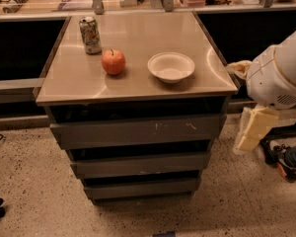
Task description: Open top drawer
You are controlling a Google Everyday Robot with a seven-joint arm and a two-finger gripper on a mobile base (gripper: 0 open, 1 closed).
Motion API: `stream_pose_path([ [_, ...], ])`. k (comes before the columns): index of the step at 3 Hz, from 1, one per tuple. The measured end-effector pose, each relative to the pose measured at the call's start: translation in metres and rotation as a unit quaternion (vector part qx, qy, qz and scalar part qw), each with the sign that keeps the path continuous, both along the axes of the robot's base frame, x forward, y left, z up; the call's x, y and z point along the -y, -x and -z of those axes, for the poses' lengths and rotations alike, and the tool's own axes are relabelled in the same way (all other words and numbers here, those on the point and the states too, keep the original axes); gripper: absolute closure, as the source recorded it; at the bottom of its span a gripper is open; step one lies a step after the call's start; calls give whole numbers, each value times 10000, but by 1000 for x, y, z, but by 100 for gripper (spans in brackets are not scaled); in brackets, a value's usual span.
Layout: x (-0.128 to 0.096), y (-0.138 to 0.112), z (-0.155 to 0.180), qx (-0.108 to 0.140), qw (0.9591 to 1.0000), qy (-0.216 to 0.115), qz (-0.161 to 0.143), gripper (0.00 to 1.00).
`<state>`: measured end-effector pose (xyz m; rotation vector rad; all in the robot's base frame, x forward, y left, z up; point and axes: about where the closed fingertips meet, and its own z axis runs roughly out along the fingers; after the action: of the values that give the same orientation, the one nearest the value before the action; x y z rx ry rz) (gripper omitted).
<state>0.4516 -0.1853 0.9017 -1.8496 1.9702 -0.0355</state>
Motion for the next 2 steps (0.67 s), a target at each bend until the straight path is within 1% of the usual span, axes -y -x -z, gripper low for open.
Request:
stream_pose_path([
  [1, -22, -19, 35, 82, 9992, -91, -372, 0],
  [2, -36, -42, 75, 91, 9987, -44, -494, 0],
])
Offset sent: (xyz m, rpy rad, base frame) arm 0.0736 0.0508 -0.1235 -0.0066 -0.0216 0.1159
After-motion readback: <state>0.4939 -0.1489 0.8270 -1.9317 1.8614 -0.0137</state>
